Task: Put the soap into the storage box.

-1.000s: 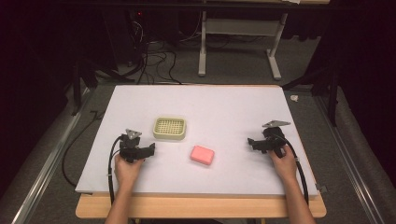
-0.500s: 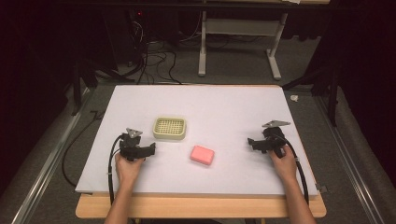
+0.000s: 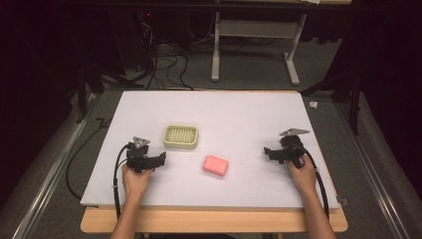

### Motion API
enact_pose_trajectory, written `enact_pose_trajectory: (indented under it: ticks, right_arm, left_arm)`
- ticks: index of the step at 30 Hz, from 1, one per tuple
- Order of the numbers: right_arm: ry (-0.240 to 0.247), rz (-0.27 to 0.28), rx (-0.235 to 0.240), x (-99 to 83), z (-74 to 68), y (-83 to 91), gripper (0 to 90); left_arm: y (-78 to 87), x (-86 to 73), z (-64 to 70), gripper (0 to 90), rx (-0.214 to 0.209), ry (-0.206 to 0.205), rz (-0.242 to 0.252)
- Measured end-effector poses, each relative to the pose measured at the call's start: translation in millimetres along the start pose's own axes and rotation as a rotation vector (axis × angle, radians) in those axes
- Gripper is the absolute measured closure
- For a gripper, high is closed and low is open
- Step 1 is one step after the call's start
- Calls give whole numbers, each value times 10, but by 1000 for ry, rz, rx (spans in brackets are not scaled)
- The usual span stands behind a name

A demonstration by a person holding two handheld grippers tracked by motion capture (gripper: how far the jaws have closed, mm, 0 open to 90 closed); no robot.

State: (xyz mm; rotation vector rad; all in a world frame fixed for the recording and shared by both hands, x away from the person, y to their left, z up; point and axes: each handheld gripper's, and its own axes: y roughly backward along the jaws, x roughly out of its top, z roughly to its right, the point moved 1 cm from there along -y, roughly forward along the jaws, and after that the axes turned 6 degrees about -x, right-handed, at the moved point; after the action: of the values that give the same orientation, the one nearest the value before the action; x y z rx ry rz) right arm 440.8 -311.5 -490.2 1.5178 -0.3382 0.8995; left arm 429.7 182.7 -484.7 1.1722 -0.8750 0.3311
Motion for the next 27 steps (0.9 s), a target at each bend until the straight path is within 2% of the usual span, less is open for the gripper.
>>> enact_pose_trajectory:
  ticks: [8,21,27]
  right_arm:
    - [-1,0,0,0,-1,0,145]
    - [-1,0,0,0,0,0,145]
    - [-1,0,0,0,0,0,145]
  left_arm:
    - [72,45,67,145,-9,-28,16]
    - [194,101,261,143,-69,-51,54]
    - [206,139,332,143,-94,-57,56]
